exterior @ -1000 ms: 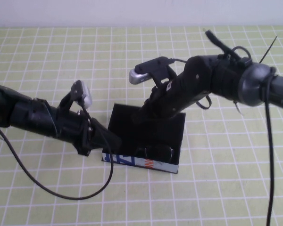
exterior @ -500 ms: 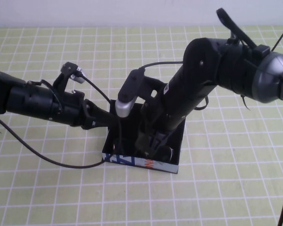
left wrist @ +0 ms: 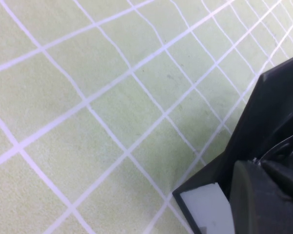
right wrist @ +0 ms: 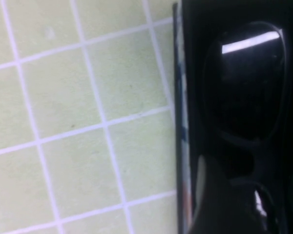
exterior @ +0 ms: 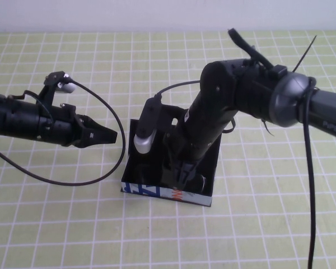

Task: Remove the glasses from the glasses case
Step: Pick up the glasses from the glasses case

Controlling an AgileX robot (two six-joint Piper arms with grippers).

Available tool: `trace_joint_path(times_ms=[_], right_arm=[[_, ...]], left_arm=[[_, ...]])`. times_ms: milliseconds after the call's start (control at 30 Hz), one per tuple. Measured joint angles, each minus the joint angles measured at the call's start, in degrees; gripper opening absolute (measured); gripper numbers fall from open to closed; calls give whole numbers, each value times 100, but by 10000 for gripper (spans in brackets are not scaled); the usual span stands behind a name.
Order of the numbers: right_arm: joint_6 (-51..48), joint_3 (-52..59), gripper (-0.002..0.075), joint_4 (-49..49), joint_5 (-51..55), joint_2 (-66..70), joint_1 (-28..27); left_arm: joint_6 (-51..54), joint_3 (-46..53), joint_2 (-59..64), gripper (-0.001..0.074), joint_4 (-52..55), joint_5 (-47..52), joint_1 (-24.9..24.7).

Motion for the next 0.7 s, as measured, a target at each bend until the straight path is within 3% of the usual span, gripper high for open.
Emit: trace_joint_path(times_ms=[700], right_arm=[[-12,-209,295,-260,-76,484,0]], left_arm=[[-5,0,0,-4,96,-17,0]])
